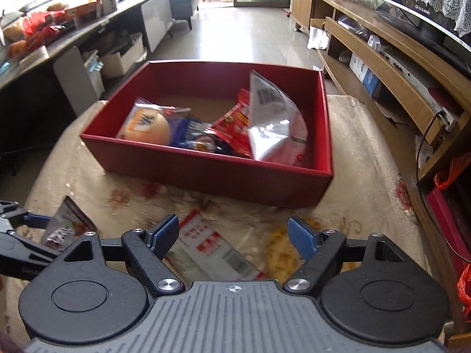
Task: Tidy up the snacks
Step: 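Grasp the silver-white pouch with the left gripper while the right gripper grasps the red-white strip packet, then carry the pouch and strip packet over the red box with both grippers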
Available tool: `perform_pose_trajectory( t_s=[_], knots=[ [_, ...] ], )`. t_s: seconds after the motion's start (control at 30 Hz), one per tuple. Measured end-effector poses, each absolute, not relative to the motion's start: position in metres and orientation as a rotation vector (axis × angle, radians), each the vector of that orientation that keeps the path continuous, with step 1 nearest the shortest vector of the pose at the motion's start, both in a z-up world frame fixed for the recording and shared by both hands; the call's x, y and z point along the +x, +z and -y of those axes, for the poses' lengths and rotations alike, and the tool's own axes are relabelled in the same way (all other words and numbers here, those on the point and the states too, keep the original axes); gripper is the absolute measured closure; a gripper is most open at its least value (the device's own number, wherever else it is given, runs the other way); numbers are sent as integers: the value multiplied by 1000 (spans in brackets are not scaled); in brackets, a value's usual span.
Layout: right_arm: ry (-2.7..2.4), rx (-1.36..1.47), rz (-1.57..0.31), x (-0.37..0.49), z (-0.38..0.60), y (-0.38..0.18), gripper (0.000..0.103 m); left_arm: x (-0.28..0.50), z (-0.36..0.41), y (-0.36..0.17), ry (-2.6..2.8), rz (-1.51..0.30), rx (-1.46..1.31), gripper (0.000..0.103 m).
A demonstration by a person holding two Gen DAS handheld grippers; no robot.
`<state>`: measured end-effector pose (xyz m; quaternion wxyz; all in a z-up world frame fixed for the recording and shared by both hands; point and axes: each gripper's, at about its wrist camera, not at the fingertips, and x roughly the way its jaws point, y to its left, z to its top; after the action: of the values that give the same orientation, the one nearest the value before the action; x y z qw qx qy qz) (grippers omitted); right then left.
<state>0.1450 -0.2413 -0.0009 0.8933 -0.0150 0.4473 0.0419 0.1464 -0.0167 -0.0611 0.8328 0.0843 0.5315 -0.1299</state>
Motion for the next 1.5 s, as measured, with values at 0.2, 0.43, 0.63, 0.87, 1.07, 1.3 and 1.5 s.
perform_pose_trajectory(
  t_s=[0.2,0.43,0.63,0.87,1.07,1.3,1.5],
  knots=[
    [119,-30,-974,153,258,-25,13,142,15,-52,-275,-1112,150,54],
    [218,41,-946,161,259,-17,12,142,12,-48,-312,-1132,58,58],
    [300,-31,-1020,177,238,-34,13,136,15,-48,-352,-1146,57,58],
    [263,-220,-1061,153,211,-48,22,134,11,-48,-364,-1151,78,53],
    [207,-234,-1095,122,203,-42,45,132,14,-50,-368,-1148,105,40],
    [157,-192,-1124,96,203,-39,47,123,4,-48,-317,-1152,67,56],
    [129,-155,-1124,97,202,-50,21,114,12,-54,-303,-1129,100,26]
  ],
)
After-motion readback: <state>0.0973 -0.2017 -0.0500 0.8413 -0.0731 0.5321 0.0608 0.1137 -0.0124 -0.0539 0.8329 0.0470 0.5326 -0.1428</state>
